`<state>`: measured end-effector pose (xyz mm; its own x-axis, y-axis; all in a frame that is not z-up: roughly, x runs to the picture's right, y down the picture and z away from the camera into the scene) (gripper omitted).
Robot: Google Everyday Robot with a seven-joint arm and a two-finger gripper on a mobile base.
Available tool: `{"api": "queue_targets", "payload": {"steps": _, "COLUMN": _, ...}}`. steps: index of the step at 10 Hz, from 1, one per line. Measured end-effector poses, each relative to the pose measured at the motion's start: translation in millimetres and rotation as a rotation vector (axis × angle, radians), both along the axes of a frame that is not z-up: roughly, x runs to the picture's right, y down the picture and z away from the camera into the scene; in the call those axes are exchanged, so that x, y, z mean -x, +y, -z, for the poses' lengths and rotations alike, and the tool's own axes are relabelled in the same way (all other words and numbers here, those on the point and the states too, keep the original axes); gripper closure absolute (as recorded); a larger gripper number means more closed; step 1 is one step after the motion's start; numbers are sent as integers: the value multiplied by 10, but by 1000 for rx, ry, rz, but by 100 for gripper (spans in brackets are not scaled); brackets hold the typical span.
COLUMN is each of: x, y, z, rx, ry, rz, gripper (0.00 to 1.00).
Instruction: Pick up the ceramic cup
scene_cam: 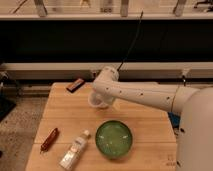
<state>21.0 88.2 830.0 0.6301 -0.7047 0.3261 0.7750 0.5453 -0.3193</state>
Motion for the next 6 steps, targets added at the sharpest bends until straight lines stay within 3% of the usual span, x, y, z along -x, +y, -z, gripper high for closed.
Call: {"api": "queue_targets", "payload": {"steps": 6, "x": 110, "y": -27, "z": -60, "rx": 15, "ry": -10, "rz": 20, "gripper": 20}}
